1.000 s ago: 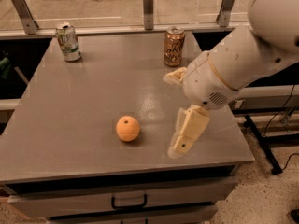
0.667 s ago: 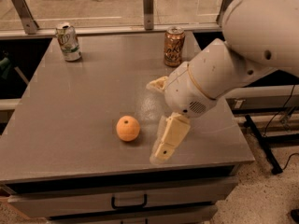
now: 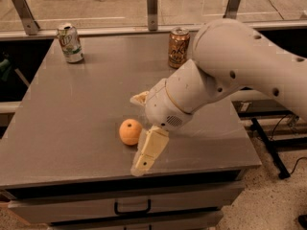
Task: Move orange near orange can
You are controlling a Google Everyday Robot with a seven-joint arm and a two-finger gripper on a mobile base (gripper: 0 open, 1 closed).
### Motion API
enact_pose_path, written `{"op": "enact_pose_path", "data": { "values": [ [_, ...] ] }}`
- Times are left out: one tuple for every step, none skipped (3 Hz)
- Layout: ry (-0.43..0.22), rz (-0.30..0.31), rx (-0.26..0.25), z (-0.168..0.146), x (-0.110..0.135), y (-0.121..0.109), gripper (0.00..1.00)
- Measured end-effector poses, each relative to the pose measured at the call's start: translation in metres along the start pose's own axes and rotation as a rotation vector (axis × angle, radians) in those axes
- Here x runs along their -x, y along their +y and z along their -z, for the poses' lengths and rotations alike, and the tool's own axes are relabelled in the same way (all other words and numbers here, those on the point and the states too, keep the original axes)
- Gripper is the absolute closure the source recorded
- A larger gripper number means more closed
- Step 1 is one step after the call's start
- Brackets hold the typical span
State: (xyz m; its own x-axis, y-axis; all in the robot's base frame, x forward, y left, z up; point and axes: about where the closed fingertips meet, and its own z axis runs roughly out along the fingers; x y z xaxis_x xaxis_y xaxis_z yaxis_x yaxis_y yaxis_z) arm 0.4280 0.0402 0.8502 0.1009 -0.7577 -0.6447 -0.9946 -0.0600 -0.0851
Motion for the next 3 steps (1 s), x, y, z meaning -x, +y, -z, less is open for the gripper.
{"op": "enact_pose_path", "data": {
  "values": [
    [-0.001, -0.02, -0.007, -0.013, -0.008, -0.006, 0.18],
    [-0.008, -0.036, -0.029, -0.009, -0.011, -0.015, 0.41],
    [-0.014, -0.063, -0.05, 0.001, -0.012, -0.026, 0.65]
  ]
}}
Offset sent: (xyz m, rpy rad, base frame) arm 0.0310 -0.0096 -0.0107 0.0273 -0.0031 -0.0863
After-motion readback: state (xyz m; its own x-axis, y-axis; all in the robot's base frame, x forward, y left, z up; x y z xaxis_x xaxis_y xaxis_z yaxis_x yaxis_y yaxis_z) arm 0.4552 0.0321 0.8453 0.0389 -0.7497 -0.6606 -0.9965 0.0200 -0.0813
